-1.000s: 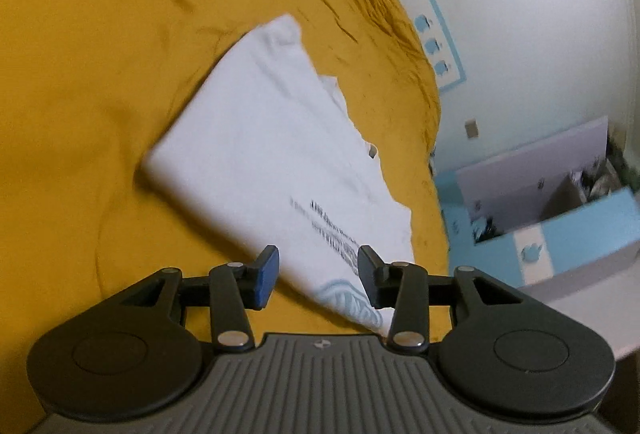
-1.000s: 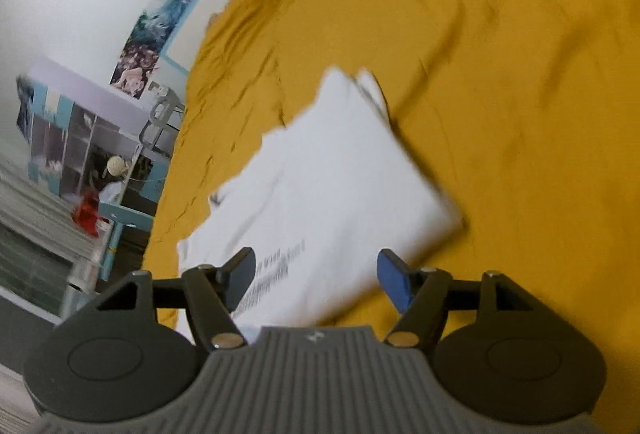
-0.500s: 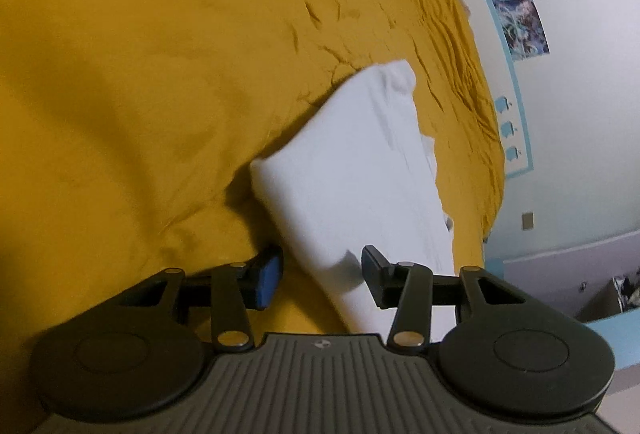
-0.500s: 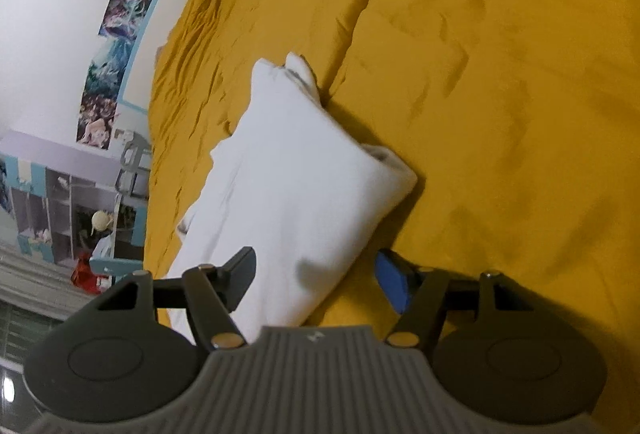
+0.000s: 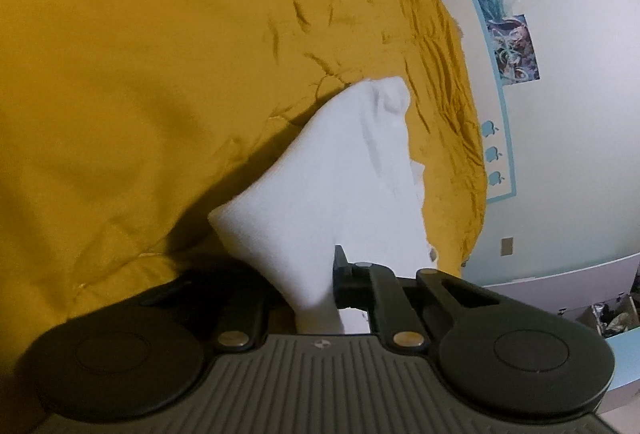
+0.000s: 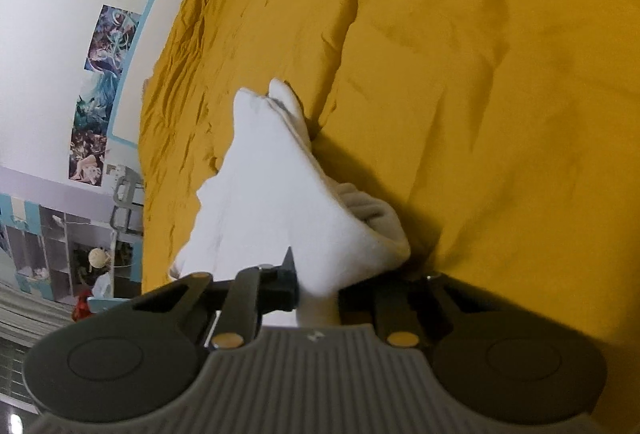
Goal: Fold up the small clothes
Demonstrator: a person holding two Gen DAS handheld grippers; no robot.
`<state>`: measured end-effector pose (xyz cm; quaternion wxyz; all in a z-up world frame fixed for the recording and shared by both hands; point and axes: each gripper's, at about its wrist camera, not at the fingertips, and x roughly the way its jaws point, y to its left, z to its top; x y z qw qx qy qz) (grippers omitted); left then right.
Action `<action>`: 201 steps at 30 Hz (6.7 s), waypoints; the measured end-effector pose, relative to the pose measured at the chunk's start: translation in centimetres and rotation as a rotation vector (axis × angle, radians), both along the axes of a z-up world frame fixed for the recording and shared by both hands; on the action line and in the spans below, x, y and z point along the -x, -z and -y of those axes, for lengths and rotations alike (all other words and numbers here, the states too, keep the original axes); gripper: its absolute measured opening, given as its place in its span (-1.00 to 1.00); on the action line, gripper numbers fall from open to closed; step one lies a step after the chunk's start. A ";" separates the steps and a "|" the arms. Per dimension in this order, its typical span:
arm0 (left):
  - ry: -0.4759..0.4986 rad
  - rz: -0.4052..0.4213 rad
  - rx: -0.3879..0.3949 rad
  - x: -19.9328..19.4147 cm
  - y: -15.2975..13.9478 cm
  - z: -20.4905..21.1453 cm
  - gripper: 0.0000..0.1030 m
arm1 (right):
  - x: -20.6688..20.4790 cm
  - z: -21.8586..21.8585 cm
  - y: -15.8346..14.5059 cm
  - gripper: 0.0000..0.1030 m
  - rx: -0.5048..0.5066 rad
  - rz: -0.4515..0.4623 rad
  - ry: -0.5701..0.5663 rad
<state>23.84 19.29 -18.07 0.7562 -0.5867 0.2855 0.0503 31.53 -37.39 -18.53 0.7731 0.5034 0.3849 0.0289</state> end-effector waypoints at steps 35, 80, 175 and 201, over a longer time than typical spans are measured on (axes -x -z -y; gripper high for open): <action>0.364 -0.159 -0.640 15.6 -12.8 7.2 -0.26 | 21.5 10.8 -9.2 -0.13 0.328 0.048 -0.016; 0.481 -0.052 -0.772 16.9 -9.5 16.6 -0.45 | 22.0 -0.1 -7.0 -1.00 0.877 0.181 -0.236; 0.467 -0.004 -0.639 16.3 -11.0 11.2 -0.05 | 18.4 -2.4 -11.9 -0.41 0.537 0.339 -0.346; 0.517 0.055 -0.546 16.3 -6.9 11.6 -0.02 | -5.1 -21.0 -3.3 -0.28 0.497 0.066 -0.457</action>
